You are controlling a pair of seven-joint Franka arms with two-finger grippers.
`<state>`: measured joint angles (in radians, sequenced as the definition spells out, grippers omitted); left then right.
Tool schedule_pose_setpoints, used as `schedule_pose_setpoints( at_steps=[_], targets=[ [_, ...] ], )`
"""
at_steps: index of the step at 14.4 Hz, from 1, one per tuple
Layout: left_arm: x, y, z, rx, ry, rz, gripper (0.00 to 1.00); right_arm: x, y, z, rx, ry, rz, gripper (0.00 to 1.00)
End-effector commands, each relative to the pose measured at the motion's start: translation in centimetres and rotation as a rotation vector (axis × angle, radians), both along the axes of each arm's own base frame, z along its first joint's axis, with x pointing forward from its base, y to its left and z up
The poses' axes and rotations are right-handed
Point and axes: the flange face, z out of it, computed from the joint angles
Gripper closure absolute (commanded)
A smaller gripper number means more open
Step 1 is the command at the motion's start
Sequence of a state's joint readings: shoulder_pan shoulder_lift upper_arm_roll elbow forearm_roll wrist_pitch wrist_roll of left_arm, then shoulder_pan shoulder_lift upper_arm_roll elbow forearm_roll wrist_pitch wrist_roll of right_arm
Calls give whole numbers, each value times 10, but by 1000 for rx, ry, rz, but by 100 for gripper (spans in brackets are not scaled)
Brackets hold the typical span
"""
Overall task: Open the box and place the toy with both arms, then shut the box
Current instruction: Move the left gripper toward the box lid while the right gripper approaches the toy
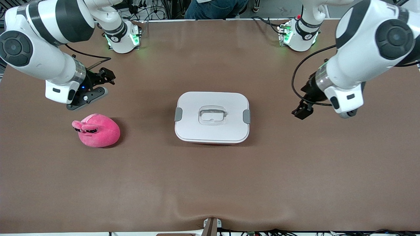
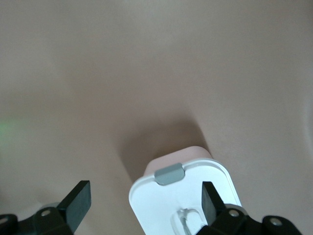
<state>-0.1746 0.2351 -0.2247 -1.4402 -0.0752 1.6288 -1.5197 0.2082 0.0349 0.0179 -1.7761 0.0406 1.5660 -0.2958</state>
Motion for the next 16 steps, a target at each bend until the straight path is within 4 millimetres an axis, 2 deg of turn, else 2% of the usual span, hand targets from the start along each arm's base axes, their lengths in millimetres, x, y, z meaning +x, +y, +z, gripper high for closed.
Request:
schedule_pose_setpoints(
  at_steps=[1, 3, 4, 6, 9, 13, 16],
  targets=[
    [3, -19, -5, -20, -3, 52, 0, -4, -7, -21, 16, -11, 41, 0],
    [3, -28, -12, -20, 4, 71, 0, -6, -9, -42, 17, -17, 39, 0],
    [3, -32, -14, -23, 3, 87, 0, -7, -9, -46, 18, -18, 45, 0],
    [-1, -55, -20, -38, 1, 99, 0, -6, -9, -46, 28, -27, 81, 0],
    [-6, -82, -32, -34, -8, 130, 0, -7, -8, -61, 32, -45, 88, 0],
    [-8, -120, -56, -43, -5, 279, 0, -9, -3, -68, 33, -51, 98, 0],
    [-17, -149, -71, -29, -15, 324, 0, -9, -4, -71, 39, -54, 121, 0]
  ],
)
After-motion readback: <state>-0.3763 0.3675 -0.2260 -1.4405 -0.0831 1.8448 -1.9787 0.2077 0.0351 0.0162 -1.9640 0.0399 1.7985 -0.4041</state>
